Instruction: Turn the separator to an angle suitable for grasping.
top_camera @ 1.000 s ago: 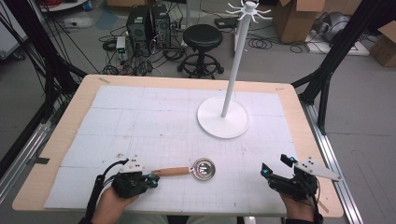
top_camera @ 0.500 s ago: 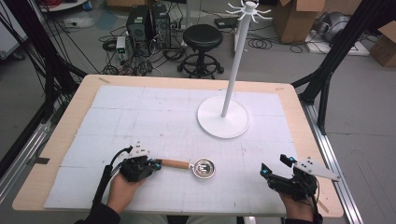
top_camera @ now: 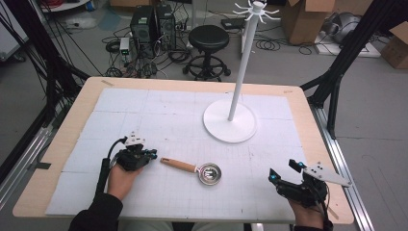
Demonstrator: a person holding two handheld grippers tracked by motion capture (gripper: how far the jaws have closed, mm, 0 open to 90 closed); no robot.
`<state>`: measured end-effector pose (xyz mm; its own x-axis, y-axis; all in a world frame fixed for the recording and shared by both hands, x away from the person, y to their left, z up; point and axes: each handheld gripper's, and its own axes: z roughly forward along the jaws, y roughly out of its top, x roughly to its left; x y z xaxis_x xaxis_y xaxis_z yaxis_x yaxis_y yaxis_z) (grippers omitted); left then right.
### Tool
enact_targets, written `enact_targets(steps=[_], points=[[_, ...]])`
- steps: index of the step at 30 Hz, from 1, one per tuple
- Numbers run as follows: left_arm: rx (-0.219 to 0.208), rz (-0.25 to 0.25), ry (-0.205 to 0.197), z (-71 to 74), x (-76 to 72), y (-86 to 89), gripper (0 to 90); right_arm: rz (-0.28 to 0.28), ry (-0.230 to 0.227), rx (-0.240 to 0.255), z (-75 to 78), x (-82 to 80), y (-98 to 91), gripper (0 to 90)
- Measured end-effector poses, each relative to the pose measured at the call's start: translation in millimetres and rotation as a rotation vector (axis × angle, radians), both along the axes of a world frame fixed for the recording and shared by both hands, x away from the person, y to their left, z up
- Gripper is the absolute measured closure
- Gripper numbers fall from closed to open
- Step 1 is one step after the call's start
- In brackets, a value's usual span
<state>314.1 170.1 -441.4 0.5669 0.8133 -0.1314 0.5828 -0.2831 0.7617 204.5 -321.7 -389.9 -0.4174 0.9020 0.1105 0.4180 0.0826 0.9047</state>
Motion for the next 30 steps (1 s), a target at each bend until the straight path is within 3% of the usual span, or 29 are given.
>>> enact_targets(steps=[2, 4, 6, 12, 18, 24, 30], points=[[0.017, -0.027, 0.011, -4.2, -0.7, -6.4, 89.5, 0.0, -0.005, -0.001, 0.1, 0.1, 0.1, 18.9], [-0.015, -0.029, 0.024, -4.3, -1.6, -9.4, 89.4, 0.0, -0.009, -0.004, 0.2, -0.1, -0.1, 18.9], [0.0, -0.047, 0.022, -3.7, -4.7, -14.0, 89.5, 0.0, -0.01, -0.004, 0.4, -0.6, -0.5, 18.9], [-0.034, -0.071, 0.042, -4.4, -11.8, -32.6, 89.5, -0.003, -0.005, -0.001, 0.5, -0.4, 0.1, 18.9], [-0.044, -0.128, 0.045, -5.4, -20.0, -70.0, 89.5, -0.003, -0.007, -0.005, 0.2, -0.3, -0.4, 18.9], [-0.03, -0.153, 0.047, -4.8, -21.8, -103.1, 89.5, -0.003, -0.009, -0.002, 0.3, -0.4, -1.0, 18.9], [-0.058, -0.203, 0.057, -6.2, -23.7, -135.0, 89.5, 0.002, -0.005, -0.003, 0.2, -0.3, -1.0, 18.9]])
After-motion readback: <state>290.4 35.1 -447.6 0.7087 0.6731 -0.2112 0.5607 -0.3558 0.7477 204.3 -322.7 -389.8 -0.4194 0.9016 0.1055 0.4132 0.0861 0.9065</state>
